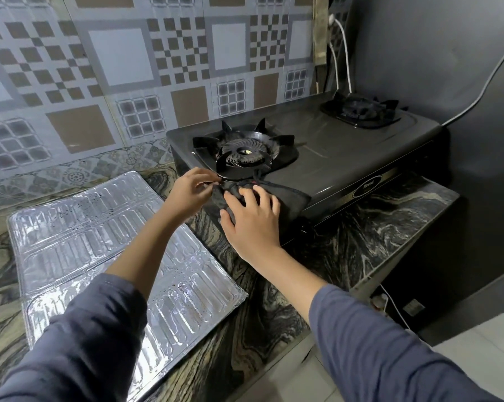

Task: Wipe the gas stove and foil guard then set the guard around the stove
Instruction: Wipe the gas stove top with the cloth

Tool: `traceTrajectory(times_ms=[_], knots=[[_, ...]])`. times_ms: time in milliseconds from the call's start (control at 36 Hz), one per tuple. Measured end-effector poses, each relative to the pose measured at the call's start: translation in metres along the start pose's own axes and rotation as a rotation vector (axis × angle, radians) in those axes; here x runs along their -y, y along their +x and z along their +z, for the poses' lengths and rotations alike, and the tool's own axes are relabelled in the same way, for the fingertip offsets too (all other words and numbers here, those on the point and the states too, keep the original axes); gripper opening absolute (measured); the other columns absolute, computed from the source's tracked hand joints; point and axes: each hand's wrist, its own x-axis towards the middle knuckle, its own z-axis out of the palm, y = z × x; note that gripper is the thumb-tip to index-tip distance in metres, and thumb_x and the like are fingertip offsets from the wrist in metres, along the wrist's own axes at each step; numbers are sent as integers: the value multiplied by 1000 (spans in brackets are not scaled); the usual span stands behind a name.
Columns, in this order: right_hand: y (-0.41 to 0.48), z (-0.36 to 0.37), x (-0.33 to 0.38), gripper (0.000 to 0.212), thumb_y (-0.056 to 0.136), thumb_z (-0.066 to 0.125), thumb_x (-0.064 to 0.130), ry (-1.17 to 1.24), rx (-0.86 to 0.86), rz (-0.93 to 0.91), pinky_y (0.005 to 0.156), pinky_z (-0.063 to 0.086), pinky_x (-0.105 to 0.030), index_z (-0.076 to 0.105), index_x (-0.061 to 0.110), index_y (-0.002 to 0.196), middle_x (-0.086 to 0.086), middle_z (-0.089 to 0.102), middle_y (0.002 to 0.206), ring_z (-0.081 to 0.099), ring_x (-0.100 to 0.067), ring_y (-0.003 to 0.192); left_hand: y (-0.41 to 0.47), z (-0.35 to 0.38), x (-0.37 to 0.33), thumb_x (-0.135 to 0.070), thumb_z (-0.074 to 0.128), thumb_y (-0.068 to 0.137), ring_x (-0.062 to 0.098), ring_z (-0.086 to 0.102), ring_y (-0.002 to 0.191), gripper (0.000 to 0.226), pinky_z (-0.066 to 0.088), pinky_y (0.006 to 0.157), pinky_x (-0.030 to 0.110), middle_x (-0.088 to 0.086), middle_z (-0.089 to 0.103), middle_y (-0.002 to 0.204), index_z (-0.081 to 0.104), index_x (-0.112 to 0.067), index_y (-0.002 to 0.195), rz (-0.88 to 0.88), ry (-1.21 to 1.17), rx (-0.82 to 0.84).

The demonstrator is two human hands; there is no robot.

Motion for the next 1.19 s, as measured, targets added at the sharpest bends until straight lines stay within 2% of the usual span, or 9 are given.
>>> traceTrajectory(times_ms=[139, 333, 417, 472, 583, 778, 889, 1083, 1194], knots=[[-4, 1, -26, 37, 86, 47, 38, -5, 1, -309, 94, 40, -48, 62, 26, 117, -4, 62, 118, 52, -32, 116, -1, 5, 0, -17, 57, 90, 7, 52, 99, 25, 39, 73, 1, 6, 60, 115, 66, -6, 111, -37, -61, -32], [10, -17, -68, 47, 90, 37, 52, 0, 223, -616, 100, 34, -44, 48, 36, 132, 4, 50, 138, 41, -25, 130, -7, 19, -7, -15, 55, 91, 8, 53, 102, 24, 39, 75, 0, 3, 59, 116, 67, -7, 110, -117, -129, -144], [20, -22, -84, 50, 89, 37, 54, 17, 277, -698, 100, 36, -44, 41, 37, 136, 7, 47, 141, 39, -23, 132, -11, 27, -12, -13, 53, 91, 17, 57, 111, 25, 46, 91, 20, 7, 61, 121, 66, -5, 111, -175, -202, -188], [26, -27, -94, 52, 89, 37, 56, 9, 297, -721, 99, 37, -42, 40, 37, 137, 8, 47, 142, 40, -22, 132, -14, 32, -17, -12, 52, 92, 19, 54, 120, 27, 44, 102, 32, 9, 60, 126, 64, -4, 114, -207, -230, -219], [36, -36, -121, 54, 88, 32, 58, 11, 342, -669, 101, 34, -41, 38, 38, 138, 8, 44, 143, 37, -21, 135, -20, 41, -29, -13, 50, 93, 16, 41, 133, 32, 31, 113, 35, 6, 53, 136, 58, -5, 122, -295, -264, -279], [53, -40, -171, 69, 84, 6, 69, 18, 333, -545, 104, 31, -40, 39, 40, 137, 7, 47, 141, 35, -18, 136, -26, 54, -53, -11, 51, 92, 14, 39, 132, 36, 31, 110, 28, 6, 43, 144, 53, -4, 127, -416, -303, -356], [58, -40, -181, 68, 82, 10, 68, 58, 342, -477, 108, 23, -38, 36, 41, 138, 10, 41, 145, 27, -15, 139, -32, 58, -68, -14, 52, 92, 18, 39, 133, 40, 34, 111, 35, 6, 41, 146, 50, -3, 130, -459, -264, -366], [43, -33, -167, 69, 82, 8, 62, 164, 249, -289, 112, 16, -40, 44, 37, 135, 8, 42, 145, 26, -19, 140, -48, 67, -100, -13, 55, 90, 20, 46, 128, 37, 38, 107, 31, 7, 48, 140, 55, -2, 126, -501, -171, -417], [36, -31, -156, 48, 96, 26, 51, 173, 268, -258, 113, 11, -42, 41, 33, 138, 5, 37, 149, 19, -22, 142, -55, 71, -115, -12, 55, 90, 20, 48, 126, 36, 37, 100, 22, 10, 52, 136, 56, -1, 124, -496, -86, -437]])
